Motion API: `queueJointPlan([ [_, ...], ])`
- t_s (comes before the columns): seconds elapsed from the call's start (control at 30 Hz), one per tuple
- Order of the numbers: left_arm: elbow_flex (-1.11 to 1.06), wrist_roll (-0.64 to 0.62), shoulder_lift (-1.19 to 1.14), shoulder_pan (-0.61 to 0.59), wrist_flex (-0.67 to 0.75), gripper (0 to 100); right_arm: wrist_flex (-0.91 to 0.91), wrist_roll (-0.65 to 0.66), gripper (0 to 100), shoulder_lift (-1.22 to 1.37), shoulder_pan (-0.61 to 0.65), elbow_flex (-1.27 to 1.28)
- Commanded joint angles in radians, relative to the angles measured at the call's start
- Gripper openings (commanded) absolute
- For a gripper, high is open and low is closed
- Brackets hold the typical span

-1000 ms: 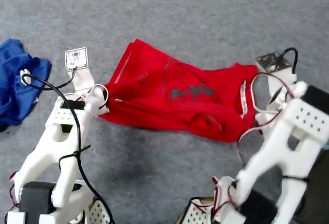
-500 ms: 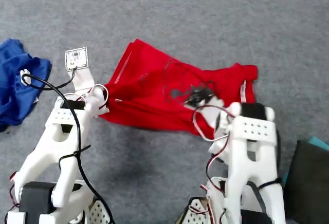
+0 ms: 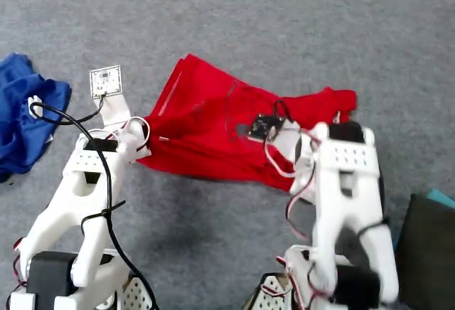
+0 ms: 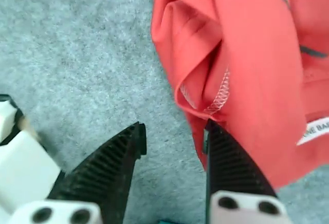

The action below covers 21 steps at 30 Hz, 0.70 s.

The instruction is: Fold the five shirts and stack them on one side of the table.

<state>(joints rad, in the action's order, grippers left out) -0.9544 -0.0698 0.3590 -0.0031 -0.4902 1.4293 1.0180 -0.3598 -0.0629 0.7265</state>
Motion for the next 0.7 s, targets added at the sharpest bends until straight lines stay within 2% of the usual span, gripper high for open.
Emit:
queueJointPlan([
  [0.0,-0.002,-0.003,0.007,-0.012,0.032,2,0.054,-0.012,19.8,0.113,-0.007,-0.147],
  [0.17,-0.002,-0.003,0.007,-0.012,0.032,2,0.107,-0.018,19.8,0.15,-0.001,-0.243],
  [0.5,-0.002,-0.003,0.007,-0.012,0.032,2,0.104,-0.044,19.4,0.159,0.038,-0.196],
  [0.67,-0.002,-0.003,0.007,-0.012,0.032,2,0.071,-0.094,8.0,0.159,0.081,-0.15],
])
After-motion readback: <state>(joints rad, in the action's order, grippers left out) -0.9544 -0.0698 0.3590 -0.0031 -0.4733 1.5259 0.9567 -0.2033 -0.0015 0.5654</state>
